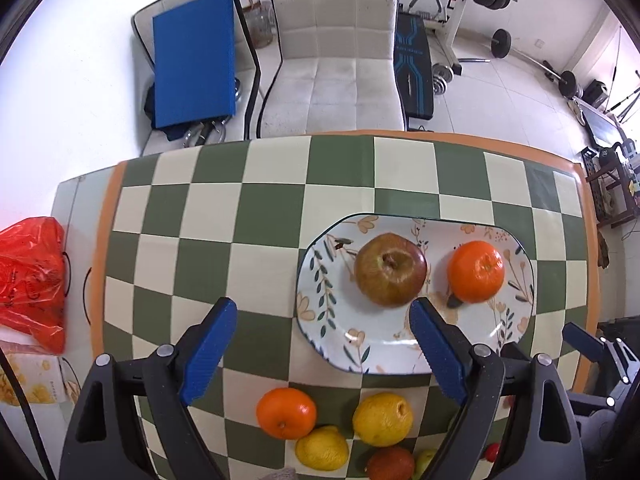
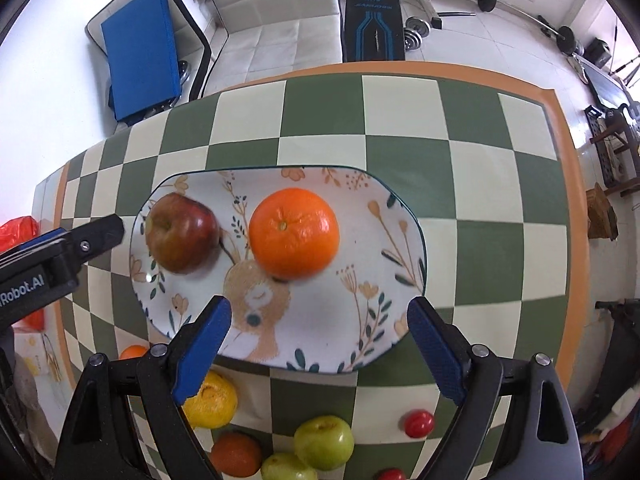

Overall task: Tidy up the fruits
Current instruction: 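Lift both open tools away from the plate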

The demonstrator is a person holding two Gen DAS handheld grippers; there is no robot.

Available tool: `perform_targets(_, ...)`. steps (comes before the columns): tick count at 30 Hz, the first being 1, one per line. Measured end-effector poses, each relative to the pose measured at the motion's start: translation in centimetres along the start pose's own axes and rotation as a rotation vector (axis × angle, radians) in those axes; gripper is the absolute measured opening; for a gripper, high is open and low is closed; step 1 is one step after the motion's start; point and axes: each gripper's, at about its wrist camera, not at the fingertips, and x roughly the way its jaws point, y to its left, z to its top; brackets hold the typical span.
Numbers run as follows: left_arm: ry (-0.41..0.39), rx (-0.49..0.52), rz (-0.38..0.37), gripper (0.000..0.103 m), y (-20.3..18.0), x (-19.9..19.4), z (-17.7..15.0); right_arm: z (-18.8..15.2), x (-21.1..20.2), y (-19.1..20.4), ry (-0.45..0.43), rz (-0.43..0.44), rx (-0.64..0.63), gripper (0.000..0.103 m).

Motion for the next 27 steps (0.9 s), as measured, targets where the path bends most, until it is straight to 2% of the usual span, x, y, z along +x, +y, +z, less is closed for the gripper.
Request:
perform_targets(5,-0.064,0.017,0.013,0.088,0.0,-3.3,-2.5,-2.5,-2.7,0.6,-0.053,-0.011,0.01,0.092)
perform_targets(14,-0.135,0.021,-0.043,0.088,0.2,-9.4,-6.7,-6.5,-9.1,1.3,-0.158,-0.045,-0.009,0.092)
perform_targets(19,-0.199,0.021,-0.042,0.088,0.4,-13.1,-8.9,-9.0,-13.1,1.3,-0.217,-0.04,-0.009,0.092)
perform_targets(27,-0.233,0.025,-0.059,0.088,0.9,-16.1,-11.5,-13.2,-18.5,1.9,-0.311,-0.039,-0.008,0.092)
